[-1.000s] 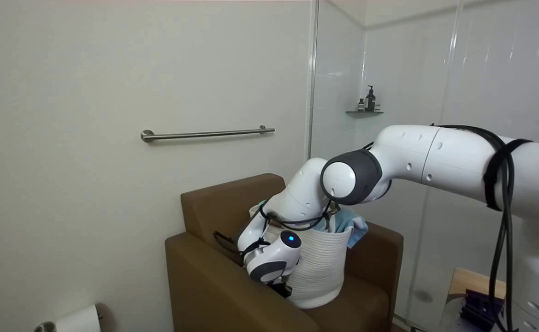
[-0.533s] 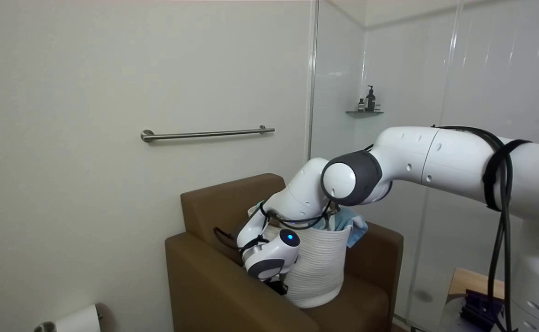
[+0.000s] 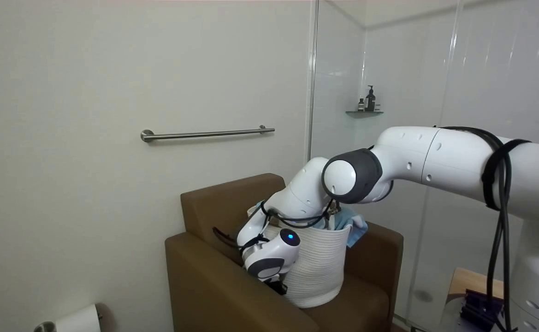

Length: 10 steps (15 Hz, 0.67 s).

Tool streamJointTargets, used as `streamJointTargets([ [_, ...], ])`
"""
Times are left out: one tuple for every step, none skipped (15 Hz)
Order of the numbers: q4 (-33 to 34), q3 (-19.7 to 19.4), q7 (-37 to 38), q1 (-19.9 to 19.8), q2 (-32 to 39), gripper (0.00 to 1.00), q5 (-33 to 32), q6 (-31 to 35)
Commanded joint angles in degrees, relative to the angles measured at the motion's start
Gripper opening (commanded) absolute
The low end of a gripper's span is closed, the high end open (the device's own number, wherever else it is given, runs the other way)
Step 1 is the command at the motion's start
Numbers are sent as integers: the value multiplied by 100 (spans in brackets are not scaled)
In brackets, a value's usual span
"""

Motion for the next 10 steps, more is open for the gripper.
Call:
streamJointTargets([
  [160, -280, 43, 131, 101, 14, -244, -671],
  [255, -606, 265, 341, 101, 14, -278, -932],
  [396, -1027, 484, 584, 105, 14, -257, -1361],
  [495, -1286, 466, 691, 123, 14, -115, -1672],
  [592, -1498, 349, 749, 114, 14, 150, -1988],
  [706, -1627, 36, 765, 114, 15, 514, -2229],
  [775, -1732, -391, 751, 103, 15, 1019, -2471],
  [799, -1858, -820, 733, 105, 15, 1580, -2740],
  [748, -2038, -1121, 743, 111, 15, 2085, -3078],
  [731, -2153, -1500, 709, 155, 15, 2596, -3382],
])
